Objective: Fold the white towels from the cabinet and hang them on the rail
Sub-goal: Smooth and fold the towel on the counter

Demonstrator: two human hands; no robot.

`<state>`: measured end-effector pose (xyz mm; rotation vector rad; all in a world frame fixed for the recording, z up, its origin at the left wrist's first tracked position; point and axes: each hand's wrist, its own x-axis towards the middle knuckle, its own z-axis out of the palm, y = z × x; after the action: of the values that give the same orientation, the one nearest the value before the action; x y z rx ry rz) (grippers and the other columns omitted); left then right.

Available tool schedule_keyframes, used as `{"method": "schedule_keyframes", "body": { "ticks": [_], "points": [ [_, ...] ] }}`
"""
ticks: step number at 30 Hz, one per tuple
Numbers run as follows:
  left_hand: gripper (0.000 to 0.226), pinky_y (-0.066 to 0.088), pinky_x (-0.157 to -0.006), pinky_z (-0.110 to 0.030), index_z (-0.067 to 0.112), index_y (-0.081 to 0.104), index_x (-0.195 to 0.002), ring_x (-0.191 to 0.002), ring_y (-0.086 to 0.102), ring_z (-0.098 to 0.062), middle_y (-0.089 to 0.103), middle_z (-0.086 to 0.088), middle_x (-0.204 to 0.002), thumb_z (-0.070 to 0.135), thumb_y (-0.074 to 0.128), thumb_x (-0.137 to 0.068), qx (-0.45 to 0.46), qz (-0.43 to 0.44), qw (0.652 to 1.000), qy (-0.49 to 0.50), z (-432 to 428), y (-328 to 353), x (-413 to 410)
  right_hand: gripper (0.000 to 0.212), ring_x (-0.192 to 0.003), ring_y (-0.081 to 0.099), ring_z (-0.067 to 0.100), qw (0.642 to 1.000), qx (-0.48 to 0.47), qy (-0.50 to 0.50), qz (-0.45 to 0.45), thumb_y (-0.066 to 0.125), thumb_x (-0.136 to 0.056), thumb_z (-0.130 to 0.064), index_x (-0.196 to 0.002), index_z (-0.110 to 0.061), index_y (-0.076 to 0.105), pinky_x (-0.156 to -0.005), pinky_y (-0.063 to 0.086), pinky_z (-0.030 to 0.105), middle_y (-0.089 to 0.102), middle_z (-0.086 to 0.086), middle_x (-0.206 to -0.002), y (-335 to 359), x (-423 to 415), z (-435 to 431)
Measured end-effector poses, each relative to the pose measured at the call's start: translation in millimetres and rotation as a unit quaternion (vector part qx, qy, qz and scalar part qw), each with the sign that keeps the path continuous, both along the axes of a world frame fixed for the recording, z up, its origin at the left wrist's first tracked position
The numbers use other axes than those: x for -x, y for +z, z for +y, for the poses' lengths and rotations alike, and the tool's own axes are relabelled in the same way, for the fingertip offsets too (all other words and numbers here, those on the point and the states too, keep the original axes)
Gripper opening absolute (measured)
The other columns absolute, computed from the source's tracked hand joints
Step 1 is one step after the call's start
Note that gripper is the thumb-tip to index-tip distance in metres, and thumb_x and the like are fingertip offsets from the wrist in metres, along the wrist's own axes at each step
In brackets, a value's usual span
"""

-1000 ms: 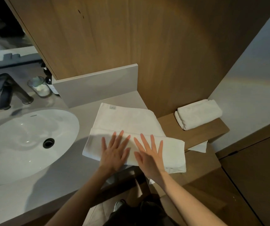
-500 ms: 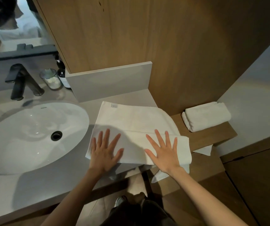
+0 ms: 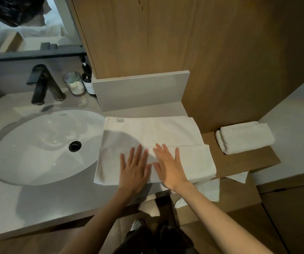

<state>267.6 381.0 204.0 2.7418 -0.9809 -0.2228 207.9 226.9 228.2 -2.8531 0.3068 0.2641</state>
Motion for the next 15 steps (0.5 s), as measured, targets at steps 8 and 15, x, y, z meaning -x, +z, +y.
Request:
{"method": "schedule_keyframes", "body": {
  "ticks": [8,15],
  "points": [
    [0.063,-0.011,-0.116,-0.058,0.042,-0.002,-0.152,-0.146,-0.023,-0.022,-0.017,0.004,-0.161,0.065,0.006,-0.093,-0.028,-0.013,0.998,0.056,30,4,-7,0.06,-0.145,-0.026,0.017,0.999,0.048,0.002,-0.01,-0.005,-0.09,-0.071,-0.147,-0.054,-0.007,-0.116,-0.017,0.052,-0.022,-0.015,-0.159,-10,20,-48],
    [0.068,0.003,-0.118,-0.057,0.041,0.004,-0.152,-0.146,-0.014,-0.037,-0.013,-0.013,-0.161,0.071,0.013,-0.091,-0.026,-0.008,0.997,0.078,58,4,-9,0.065,-0.141,-0.034,0.028,0.996,0.081,-0.006,0.036,-0.005,-0.085,-0.079,-0.145,-0.055,-0.016,-0.116,-0.016,0.055,-0.028,-0.014,-0.157,-4,45,-93]
  ]
}}
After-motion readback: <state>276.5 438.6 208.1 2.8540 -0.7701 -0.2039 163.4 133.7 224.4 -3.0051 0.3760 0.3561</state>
